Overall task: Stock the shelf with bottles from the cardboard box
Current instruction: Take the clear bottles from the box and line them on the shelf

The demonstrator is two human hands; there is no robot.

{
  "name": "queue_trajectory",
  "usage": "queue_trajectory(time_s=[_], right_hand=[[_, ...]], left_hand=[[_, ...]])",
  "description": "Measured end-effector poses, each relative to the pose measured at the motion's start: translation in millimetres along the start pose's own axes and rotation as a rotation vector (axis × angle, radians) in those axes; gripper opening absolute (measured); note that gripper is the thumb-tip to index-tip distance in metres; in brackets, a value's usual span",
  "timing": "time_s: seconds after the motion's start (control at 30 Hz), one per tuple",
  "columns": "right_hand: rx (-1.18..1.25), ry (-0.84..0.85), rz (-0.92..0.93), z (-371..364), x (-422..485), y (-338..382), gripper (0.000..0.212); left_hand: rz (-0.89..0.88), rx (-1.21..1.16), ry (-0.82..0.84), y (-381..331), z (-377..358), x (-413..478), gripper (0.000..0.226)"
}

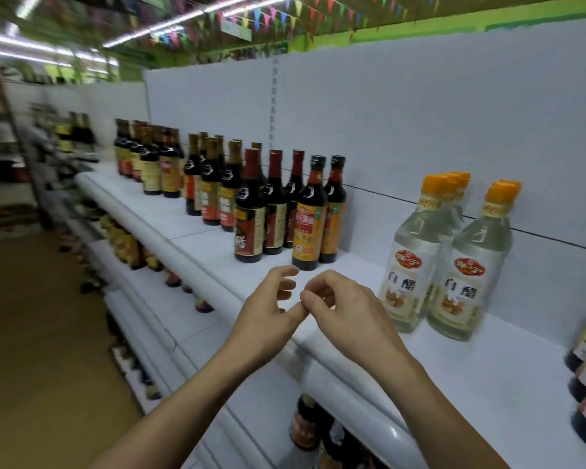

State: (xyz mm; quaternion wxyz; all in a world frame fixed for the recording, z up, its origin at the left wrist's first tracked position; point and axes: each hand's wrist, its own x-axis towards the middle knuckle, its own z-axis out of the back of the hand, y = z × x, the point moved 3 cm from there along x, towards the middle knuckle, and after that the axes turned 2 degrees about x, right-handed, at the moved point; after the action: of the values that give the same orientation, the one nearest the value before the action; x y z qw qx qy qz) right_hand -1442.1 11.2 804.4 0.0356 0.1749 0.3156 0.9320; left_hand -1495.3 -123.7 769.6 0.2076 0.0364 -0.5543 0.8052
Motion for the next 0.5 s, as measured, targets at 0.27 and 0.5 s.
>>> queue_trajectory(time_s=[0.27,0.5], right_hand=[[0.166,0.216,0.243,-81,4,68,0.017],[0.209,0.468,0.398,-186,-15,136,0.020]], left_hand=[[0.102,0.070,-0.270,44,101,-60,0.031],[0.284,0.107,-0.467,106,183,-140,0.032]])
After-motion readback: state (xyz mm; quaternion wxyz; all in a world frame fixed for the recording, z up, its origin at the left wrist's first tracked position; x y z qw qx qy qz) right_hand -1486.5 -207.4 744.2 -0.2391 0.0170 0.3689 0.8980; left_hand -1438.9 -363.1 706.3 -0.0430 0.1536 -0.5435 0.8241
